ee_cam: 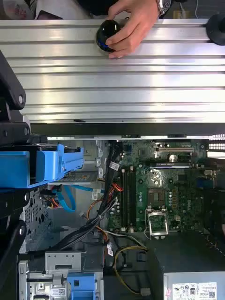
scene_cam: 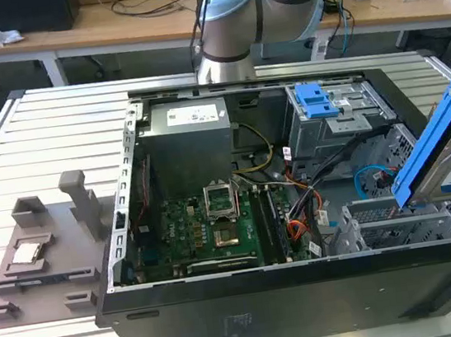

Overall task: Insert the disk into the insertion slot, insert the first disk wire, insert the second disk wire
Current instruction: 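Insert the disk into the insertion slot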

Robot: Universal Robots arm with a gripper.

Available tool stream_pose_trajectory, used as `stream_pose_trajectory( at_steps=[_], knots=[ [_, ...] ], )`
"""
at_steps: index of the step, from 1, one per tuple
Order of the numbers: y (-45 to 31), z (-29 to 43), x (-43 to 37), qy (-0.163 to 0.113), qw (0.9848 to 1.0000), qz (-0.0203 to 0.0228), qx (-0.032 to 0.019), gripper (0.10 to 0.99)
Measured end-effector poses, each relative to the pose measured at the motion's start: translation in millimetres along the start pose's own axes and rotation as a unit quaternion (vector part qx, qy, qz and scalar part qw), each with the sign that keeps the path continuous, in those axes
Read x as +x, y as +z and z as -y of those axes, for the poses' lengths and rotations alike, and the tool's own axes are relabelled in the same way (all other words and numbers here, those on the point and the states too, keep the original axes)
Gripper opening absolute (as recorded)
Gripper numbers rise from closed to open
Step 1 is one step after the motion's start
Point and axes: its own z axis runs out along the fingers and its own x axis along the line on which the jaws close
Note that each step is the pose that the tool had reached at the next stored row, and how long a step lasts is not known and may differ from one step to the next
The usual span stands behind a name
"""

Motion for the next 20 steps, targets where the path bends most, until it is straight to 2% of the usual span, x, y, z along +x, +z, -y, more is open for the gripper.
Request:
stream_pose_trajectory(
  at_steps=[7, 11, 14, 20],
  knots=[
    [4.1, -4.2, -0.2, 0.0, 1.0, -0.0001, 0.0, 0.365],
    [9.3, -6.3, -0.2, 0.0, 1.0, -0.0001, 0.0, 0.365],
    [19.4, -7.1, -0.2, 0.0, 1.0, -0.0001, 0.0, 0.365],
    [28.5, -7.7, -0.3, 0.0, 1.0, -0.0001, 0.0, 0.365]
  ],
)
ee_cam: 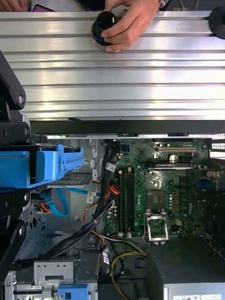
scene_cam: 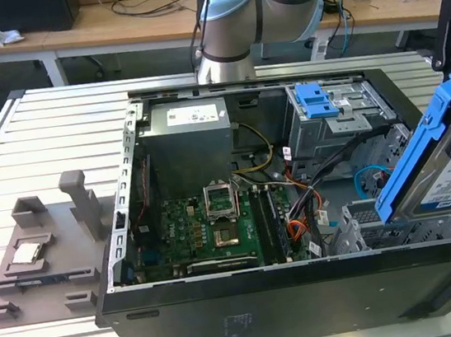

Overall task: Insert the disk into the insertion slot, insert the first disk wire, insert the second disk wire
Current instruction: 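Insert the disk into the insertion slot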

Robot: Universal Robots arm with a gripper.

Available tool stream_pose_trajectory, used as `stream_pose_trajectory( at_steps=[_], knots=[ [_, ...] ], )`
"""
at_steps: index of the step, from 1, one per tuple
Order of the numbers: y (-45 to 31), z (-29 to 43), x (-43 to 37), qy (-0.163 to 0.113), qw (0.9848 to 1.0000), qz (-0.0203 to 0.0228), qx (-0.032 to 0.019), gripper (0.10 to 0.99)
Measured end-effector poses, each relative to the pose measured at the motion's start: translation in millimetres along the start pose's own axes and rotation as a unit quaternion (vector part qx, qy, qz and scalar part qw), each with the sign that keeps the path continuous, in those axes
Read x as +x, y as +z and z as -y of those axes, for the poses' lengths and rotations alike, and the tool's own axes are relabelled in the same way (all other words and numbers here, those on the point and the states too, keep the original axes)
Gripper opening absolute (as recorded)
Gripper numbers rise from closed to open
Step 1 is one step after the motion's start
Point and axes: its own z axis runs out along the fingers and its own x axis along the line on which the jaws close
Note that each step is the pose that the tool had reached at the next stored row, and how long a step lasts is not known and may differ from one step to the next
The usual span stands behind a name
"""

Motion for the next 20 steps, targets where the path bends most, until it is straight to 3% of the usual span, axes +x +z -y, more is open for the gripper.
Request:
stream_pose_trajectory(
  at_steps=[5, 10, 14, 20],
  knots=[
    [4.1, -6.3, -3.0, 0.0, 1.0, 0.0, 0.0, 0.365],
    [5.1, -7.5, -16.1, 0.0, 1.0, -0.0001, 0.0, 0.365],
    [7.2, -8.9, -20.3, 0.0, 1.0, 0.0, 0.0, 0.365],
    [18.3, -7.2, -24.2, 0.0, 1.0, -0.0004, 0.0, 0.365]
  ],
)
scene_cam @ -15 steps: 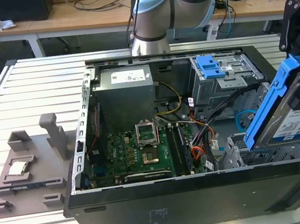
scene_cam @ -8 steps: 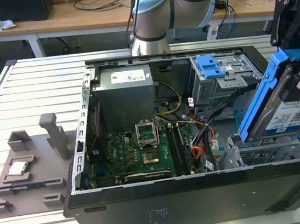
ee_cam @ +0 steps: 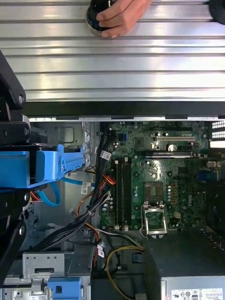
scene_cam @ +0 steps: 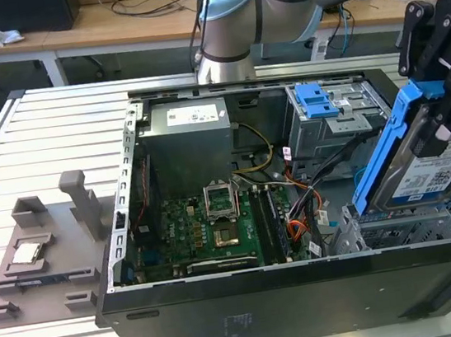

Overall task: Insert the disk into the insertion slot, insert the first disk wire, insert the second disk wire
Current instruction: 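Insert the disk into the insertion slot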

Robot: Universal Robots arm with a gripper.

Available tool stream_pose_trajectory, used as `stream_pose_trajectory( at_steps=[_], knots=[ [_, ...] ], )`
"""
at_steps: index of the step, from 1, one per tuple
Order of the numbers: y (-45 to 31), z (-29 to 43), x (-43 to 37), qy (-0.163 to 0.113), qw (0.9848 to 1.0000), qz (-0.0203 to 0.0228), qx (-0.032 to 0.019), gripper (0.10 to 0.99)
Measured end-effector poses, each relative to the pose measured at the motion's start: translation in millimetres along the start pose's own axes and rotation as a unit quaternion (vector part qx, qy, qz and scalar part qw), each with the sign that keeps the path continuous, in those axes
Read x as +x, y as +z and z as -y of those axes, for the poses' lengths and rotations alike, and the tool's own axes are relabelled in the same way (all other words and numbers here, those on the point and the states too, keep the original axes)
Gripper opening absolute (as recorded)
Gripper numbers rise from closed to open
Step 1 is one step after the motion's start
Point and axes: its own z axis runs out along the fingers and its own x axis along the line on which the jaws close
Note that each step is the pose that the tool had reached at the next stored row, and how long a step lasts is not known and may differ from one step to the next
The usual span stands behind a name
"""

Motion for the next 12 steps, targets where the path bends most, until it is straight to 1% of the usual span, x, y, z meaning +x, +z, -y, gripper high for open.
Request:
stream_pose_trajectory(
  at_steps=[1, 8, 12],
  knots=[
    [2.4, 1.2, -1.2, 0.0, 1.0, -0.0003, 0.0, 0.365],
    [12.5, 2.1, -6.4, 0.0, 1.0, -0.0006, 0.0, 0.365],
    [19.1, 2.3, -6.8, 0.0, 1.0, -0.0006, 0.0, 0.365]
  ],
)
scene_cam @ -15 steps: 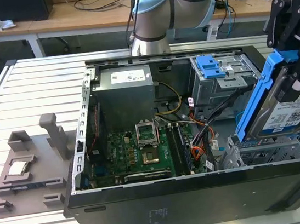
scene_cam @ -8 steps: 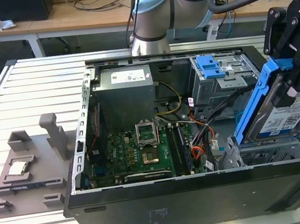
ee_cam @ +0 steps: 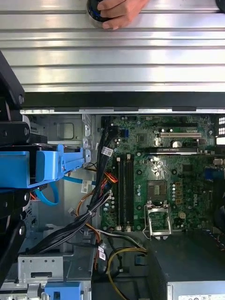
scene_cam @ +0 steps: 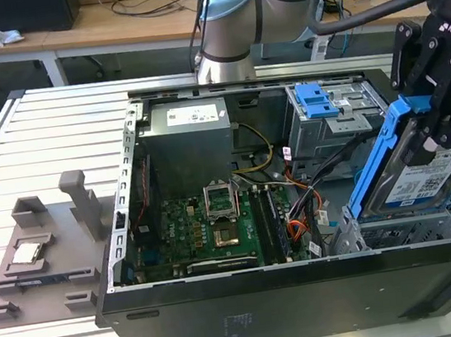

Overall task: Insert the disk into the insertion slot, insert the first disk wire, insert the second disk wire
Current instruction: 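Insert the disk into the insertion slot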

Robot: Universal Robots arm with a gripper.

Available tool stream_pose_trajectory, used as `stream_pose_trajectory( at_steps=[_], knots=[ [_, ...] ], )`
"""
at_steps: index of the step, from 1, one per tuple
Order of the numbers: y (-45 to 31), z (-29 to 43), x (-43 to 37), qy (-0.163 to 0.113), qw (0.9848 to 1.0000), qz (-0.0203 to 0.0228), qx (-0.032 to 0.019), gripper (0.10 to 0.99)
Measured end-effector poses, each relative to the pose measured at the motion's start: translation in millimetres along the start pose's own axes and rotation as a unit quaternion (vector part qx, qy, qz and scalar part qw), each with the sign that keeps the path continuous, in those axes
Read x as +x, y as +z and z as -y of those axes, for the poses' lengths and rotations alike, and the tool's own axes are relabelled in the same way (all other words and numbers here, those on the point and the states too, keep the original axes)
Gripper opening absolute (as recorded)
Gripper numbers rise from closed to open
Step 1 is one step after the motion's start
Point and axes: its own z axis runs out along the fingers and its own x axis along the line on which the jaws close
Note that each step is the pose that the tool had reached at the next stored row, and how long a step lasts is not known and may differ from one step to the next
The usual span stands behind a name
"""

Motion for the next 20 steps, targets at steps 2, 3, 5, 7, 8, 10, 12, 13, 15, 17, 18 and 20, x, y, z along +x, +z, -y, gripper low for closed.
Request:
stream_pose_trajectory(
  at_steps=[2, 3, 5, 7, 8, 10, 12, 13, 15, 17, 18, 20],
  knots=[
    [3.6, 0.1, 0.0, 0.0, 1.0, 0.0, 0.0, 0.365],
    [4.6, 0.2, 0.0, 0.0, 1.0, 0.0, 0.0, 0.365],
    [7.3, 0.3, 0.0, 0.0, 1.0, 0.0, 0.0, 0.365],
    [10.2, 0.4, -0.1, 0.0, 1.0, 0.0001, 0.0, 0.365],
    [11.1, 0.4, 0.0, 0.0, 1.0, 0.0, 0.0, 0.365],
    [13.9, 0.5, -0.1, 0.0, 1.0, 0.0001, 0.0, 0.365],
    [15.8, 0.6, -0.1, 0.0, 1.0, 0.0, 0.0, 0.365],
    [16.9, 0.6, -0.1, 0.0, 1.0, 0.0, 0.0, 0.365],
    [20.1, 0.8, -0.1, 0.0, 1.0, 0.0, 0.0, 0.365],
    [23.4, 0.9, -0.1, 0.0, 1.0, 0.0001, 0.0, 0.365],
    [24.6, 0.9, -0.1, 0.0, 1.0, 0.0001, 0.0, 0.365],
    [28.7, 1.1, -0.1, 0.0, 1.0, 0.0001, 0.0, 0.365]
  ],
)
